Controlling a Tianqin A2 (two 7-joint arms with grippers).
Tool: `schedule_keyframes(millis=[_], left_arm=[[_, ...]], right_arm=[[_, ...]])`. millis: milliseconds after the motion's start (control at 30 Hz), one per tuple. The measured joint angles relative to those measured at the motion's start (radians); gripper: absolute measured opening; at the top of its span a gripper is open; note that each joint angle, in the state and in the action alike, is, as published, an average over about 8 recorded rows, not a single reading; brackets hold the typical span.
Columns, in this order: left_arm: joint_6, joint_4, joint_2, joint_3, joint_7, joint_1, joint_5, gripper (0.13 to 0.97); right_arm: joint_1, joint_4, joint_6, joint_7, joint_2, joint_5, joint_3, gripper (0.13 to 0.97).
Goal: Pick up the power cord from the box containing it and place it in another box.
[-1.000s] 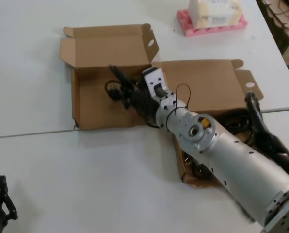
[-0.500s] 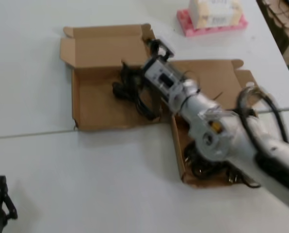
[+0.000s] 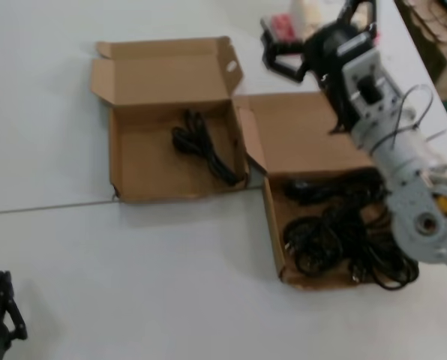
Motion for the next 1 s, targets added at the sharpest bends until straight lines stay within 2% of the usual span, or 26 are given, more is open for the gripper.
schedule_keyframes(millis=[133,233,400,500,633,1000], left_arm=[[0.000,0.000,0.000,0.000,0.000,0.000,0.000,0.163],[0.000,0.000,0.000,0.000,0.000,0.000,0.000,0.163],[0.000,0.000,0.000,0.000,0.000,0.000,0.000,0.239],[0.000,0.000,0.000,0.000,0.000,0.000,0.000,0.284],[0.000,0.000,0.000,0.000,0.000,0.000,0.000,0.284],[0.000,0.000,0.000,0.000,0.000,0.000,0.000,0.497]], right_arm=[[-0.033,0.008,-0.016,0.000,-0.014,0.008,0.029,0.512],[-0.067,0.020,-0.031,0.000,-0.024,0.018,0.060,0.665],[-0.135,0.047,-0.058,0.000,-0.040,0.036,0.120,0.920],[-0.177,0.064,-0.075,0.000,-0.051,0.047,0.159,0.931],[-0.237,0.088,-0.098,0.000,-0.065,0.063,0.212,0.953],[-0.395,0.151,-0.161,0.000,-0.103,0.105,0.354,0.965]])
